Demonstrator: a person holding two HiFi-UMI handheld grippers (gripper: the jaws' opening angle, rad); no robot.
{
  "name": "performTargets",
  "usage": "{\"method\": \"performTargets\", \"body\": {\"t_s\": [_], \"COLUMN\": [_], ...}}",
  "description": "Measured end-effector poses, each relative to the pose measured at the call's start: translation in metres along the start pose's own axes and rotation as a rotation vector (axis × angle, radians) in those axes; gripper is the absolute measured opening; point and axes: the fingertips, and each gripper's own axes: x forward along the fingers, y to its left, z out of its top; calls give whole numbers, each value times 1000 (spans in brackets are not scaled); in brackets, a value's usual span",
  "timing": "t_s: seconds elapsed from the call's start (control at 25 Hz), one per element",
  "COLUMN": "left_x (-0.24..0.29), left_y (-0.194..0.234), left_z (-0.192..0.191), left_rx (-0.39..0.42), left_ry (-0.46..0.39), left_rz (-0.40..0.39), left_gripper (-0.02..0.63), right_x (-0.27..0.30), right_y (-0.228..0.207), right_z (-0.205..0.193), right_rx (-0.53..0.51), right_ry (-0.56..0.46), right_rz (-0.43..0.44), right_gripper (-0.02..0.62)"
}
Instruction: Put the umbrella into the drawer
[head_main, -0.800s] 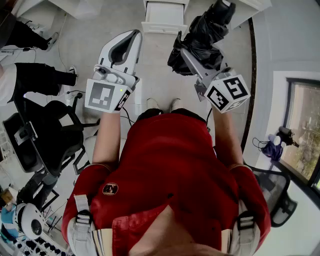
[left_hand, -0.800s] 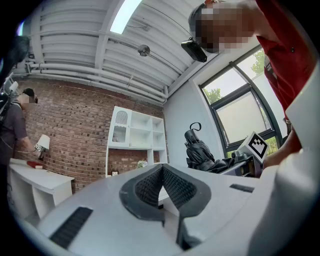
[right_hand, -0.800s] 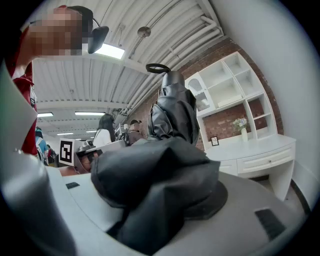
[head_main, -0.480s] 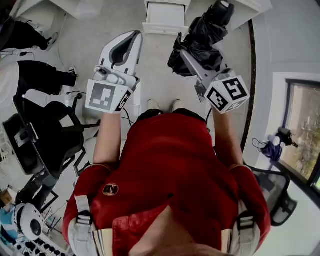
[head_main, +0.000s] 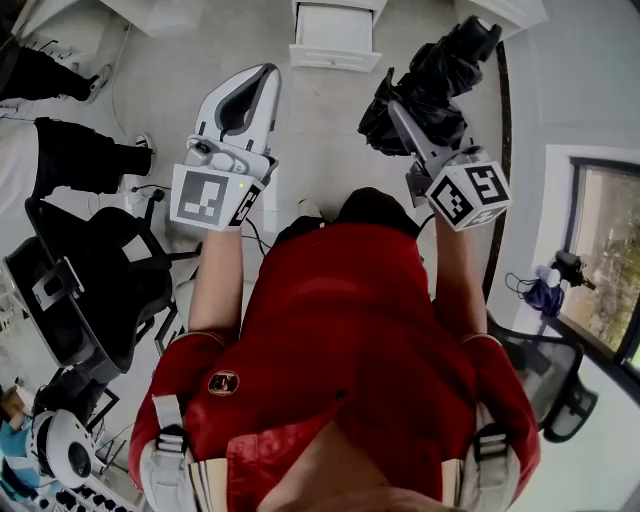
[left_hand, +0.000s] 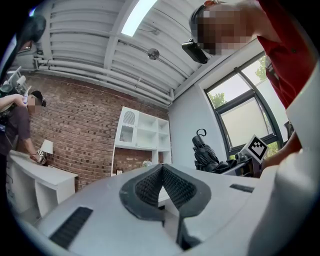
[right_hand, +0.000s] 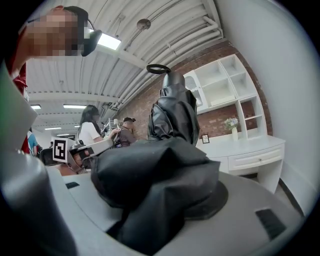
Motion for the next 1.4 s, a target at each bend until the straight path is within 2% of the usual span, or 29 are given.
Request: {"method": "performTargets", "body": {"t_s": [0.2,0.4,0.76,1.08,1.4], "left_x": [3,34,131,254,314], "left_y": [28,60,116,173,204], "left_z": [-12,-29,-57,-91,-107], "left_rx": [-11,-10,15,29,52], "left_ry": [11,23,79,120,131], "left_rz": [-24,-29,4,65,95], "left_gripper": [6,6,6,6,6], "right_x": [23,61,143,227,282], "right_y": [0,-20,-113,-225,-274], "right_z": [-5,-8,4,15,3], "right_rx": [3,-4,-21,4,-62], "right_ry": [4,12,30,68,119], "right_rz": [-41,-54,-63,-50,-18], "right_gripper": [261,261,261,261,261]}}
